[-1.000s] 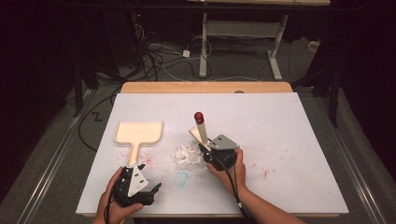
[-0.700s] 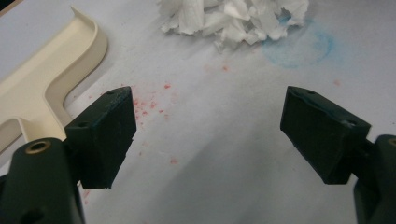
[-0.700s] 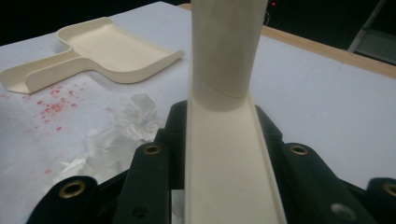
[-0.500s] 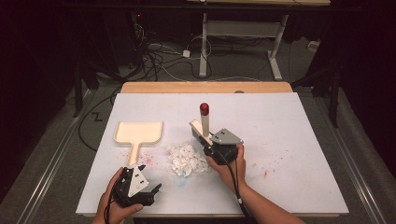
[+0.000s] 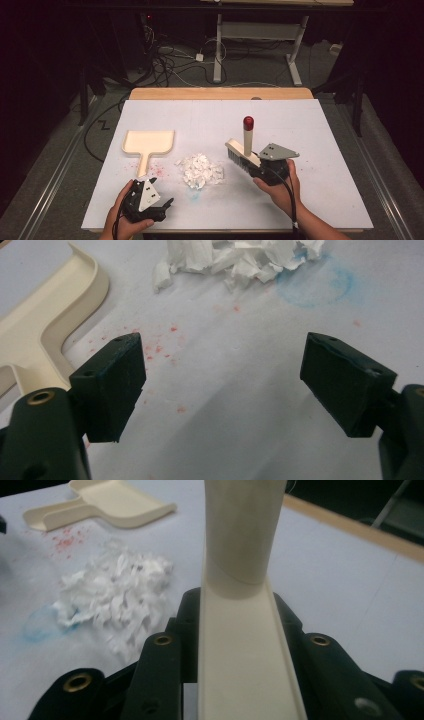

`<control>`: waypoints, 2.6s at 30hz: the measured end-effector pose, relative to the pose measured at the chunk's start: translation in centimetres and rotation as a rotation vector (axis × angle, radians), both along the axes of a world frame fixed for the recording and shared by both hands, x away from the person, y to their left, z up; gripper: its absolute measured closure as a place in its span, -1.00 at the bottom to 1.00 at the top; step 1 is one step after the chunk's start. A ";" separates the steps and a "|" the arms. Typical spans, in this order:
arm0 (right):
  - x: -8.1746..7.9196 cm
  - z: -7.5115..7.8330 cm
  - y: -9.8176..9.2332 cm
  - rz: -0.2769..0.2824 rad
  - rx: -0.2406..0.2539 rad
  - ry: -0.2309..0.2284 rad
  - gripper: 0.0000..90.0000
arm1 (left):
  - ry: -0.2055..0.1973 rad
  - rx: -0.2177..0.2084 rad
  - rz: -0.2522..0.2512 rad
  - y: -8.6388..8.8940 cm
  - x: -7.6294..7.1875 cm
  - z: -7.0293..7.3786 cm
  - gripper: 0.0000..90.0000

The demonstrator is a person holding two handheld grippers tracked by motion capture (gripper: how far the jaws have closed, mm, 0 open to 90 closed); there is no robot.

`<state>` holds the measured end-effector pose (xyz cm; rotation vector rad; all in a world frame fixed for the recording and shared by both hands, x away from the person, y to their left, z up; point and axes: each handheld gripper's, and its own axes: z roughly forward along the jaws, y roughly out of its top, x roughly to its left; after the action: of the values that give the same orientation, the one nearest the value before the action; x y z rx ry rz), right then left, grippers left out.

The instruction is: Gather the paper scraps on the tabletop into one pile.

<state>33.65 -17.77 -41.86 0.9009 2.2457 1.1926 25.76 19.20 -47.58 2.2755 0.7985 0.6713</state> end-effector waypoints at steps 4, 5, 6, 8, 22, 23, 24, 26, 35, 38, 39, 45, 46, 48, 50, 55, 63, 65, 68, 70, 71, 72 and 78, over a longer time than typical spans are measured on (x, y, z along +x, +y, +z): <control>-0.5 -0.7 0.0 0.022 0.002 0.052 0.51 | -0.001 0.013 -0.012 -0.5 0.0 0.1 -0.61; -0.8 -0.8 0.4 0.036 -0.005 0.063 0.51 | -0.003 0.016 -0.019 -0.5 -0.1 0.1 -0.61; -1.3 -1.0 1.4 0.089 -0.007 0.077 0.51 | -0.002 0.018 -0.023 -0.6 0.0 0.1 -0.61; -1.5 -1.1 2.0 0.108 -0.005 0.083 0.51 | 0.002 0.012 -0.025 -0.7 0.1 0.1 -0.61; -2.0 -0.2 5.0 0.187 0.044 0.019 0.51 | 0.000 -0.002 -0.017 -0.3 0.2 0.1 -0.61; -1.9 -0.1 4.6 0.179 0.045 0.013 0.51 | -0.002 0.002 -0.020 -0.3 0.1 0.1 -0.61; -1.9 0.0 4.1 0.174 0.047 0.013 0.51 | -0.006 0.005 -0.021 -0.4 0.1 0.1 -0.61; -1.8 0.3 3.2 0.174 0.049 0.018 0.51 | -0.007 0.004 -0.019 -0.3 0.1 0.2 -0.61; -3.1 0.6 1.5 0.299 0.017 0.080 0.51 | -0.007 0.006 -0.010 -0.1 0.1 0.2 -0.61; -3.4 -0.1 1.9 0.352 0.023 0.112 0.51 | -0.008 0.001 -0.007 -0.1 0.2 0.2 -0.61; -3.4 -0.1 1.9 0.352 0.023 0.112 0.51 | -0.008 0.001 -0.007 -0.1 0.2 0.2 -0.61; -2.8 -1.3 4.0 0.371 0.005 0.111 0.51 | -0.008 0.008 -0.016 -0.2 0.2 0.2 -0.61; -2.3 -1.5 4.7 0.363 0.002 0.098 0.51 | -0.009 0.007 -0.015 -0.2 0.2 0.2 -0.61; -1.8 -1.7 5.1 0.351 0.006 0.082 0.51 | -0.009 0.007 -0.014 -0.2 0.2 0.2 -0.61; -1.6 -1.8 5.2 0.344 0.012 0.083 0.51 | -0.009 0.005 -0.017 -0.2 0.2 0.2 -0.61; -1.5 -1.1 4.6 0.334 0.023 0.053 0.51 | -0.009 0.006 -0.021 -0.2 0.3 0.2 -0.61; -3.2 1.0 1.8 0.377 0.039 0.061 0.51 | -0.015 0.000 -0.011 -0.1 0.2 0.3 -0.61; -3.6 1.6 0.8 0.375 0.043 0.065 0.51 | -0.017 0.002 -0.012 -0.1 0.1 0.3 -0.61; -4.0 2.2 -0.9 0.365 0.047 0.087 0.51 | -0.016 0.006 -0.015 -0.1 0.1 0.3 -0.61; -4.2 2.2 -2.0 0.360 0.041 0.119 0.51 | -0.014 0.005 -0.013 -0.1 0.1 0.3 -0.61; -4.2 2.1 -2.6 0.354 0.030 0.139 0.51 | -0.013 0.007 -0.013 -0.1 0.2 0.3 -0.61; -4.3 2.0 -3.2 0.347 0.023 0.155 0.51 | -0.014 0.006 -0.011 -0.1 0.2 0.3 -0.61; -4.4 1.6 -6.2 0.309 0.012 0.234 0.51 | -0.016 -0.004 -0.012 -0.3 0.1 0.5 -0.61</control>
<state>29.29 -23.93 -40.30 0.7496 2.6437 1.2880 25.91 18.87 -47.11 2.2666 0.7771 0.6807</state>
